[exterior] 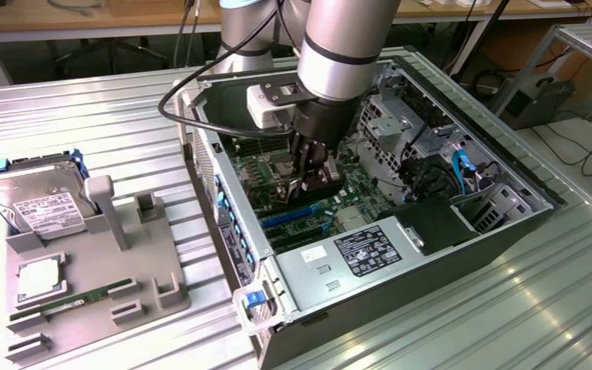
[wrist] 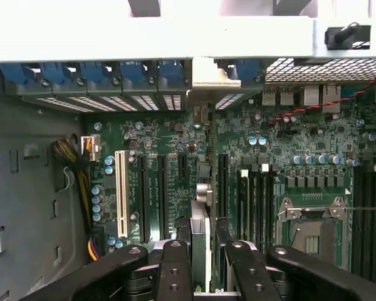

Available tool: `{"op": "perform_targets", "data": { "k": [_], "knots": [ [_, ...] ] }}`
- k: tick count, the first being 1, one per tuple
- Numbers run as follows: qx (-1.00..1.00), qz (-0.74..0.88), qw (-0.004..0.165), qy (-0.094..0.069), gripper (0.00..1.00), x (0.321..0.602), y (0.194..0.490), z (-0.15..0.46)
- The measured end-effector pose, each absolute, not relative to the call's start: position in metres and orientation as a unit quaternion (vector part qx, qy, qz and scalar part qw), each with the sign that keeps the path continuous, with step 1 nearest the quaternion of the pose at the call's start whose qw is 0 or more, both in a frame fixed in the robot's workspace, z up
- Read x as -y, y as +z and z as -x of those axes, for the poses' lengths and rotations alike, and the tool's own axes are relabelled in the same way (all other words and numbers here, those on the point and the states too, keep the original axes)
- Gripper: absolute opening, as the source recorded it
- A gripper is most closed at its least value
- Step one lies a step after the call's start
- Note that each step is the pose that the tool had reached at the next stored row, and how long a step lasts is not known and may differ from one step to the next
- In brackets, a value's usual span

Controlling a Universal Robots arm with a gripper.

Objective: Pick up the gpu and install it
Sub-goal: 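Insert the gpu into the slot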

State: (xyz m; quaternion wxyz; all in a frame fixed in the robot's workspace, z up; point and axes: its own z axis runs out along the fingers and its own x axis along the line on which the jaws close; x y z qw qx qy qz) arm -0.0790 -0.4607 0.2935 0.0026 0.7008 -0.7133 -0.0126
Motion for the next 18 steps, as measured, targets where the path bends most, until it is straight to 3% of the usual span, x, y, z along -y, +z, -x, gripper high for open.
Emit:
{"op": "perform_targets", "data": {
  "k": [18],
  "knots": [
    [0.713,-0.701,0.003,-0.012,0.26,0.459,0.268,0.082]
  ]
}}
